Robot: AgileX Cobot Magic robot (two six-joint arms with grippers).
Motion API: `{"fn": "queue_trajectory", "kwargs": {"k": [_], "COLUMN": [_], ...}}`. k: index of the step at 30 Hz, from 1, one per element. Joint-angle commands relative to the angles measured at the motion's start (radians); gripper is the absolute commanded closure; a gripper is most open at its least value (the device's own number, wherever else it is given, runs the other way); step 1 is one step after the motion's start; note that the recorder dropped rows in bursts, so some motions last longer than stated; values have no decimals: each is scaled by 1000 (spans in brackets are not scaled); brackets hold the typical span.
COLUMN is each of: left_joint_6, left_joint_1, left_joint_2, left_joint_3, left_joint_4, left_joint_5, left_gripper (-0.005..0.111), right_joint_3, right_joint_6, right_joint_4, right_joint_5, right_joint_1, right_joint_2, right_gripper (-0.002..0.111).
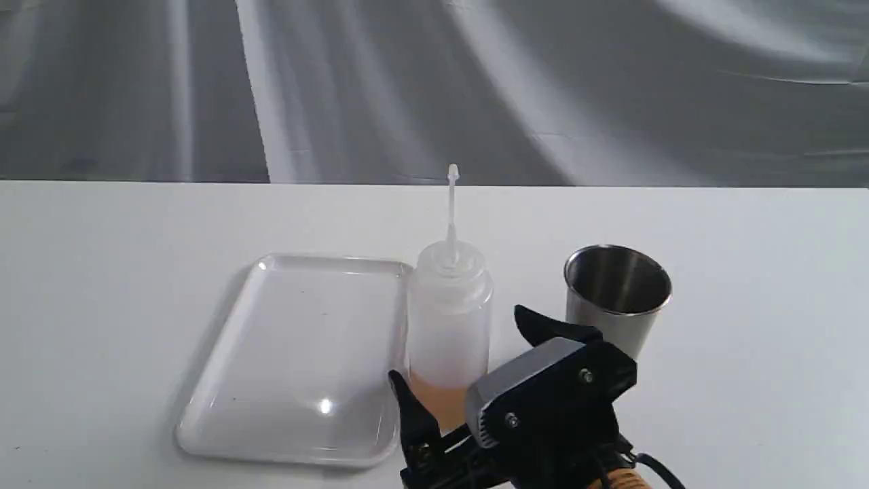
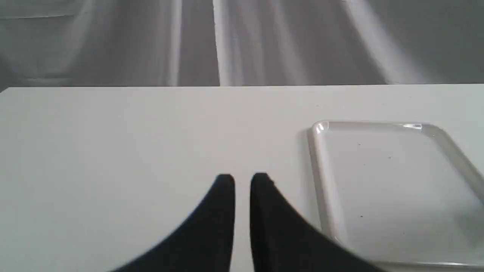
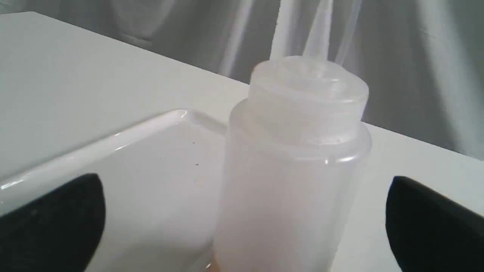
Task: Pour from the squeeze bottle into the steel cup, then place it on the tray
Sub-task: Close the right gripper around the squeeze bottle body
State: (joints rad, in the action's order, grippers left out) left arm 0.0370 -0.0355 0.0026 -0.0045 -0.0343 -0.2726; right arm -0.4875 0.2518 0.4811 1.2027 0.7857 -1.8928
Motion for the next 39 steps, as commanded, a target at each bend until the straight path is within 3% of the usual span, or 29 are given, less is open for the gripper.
{"fn": "queue_trajectory", "kwargs": {"k": [1,11,30,39], "left_joint_6": [-4,-1,-4,-1], "left_joint_1": [5,5,5,5], "left_joint_2": [-3,-3,-3,-3], "left_joint_3": [4,4,4,4], "left_joint_4": [0,0,0,0], "left_joint_5": [7,7,7,7], "left_gripper": [98,98,98,98], "right_joint_3": [-4,-58,-129,-229], "right_joint_6": [-1,5,0,0], "right_joint_4": [12,26,-120,-115], "right_joint_5": [11,18,14,-13], "right_joint_1": [-9,-11,-148,-148], "right_joint_2": [-33,-82,-163,-230], "right_gripper": [3,3,3,3]}}
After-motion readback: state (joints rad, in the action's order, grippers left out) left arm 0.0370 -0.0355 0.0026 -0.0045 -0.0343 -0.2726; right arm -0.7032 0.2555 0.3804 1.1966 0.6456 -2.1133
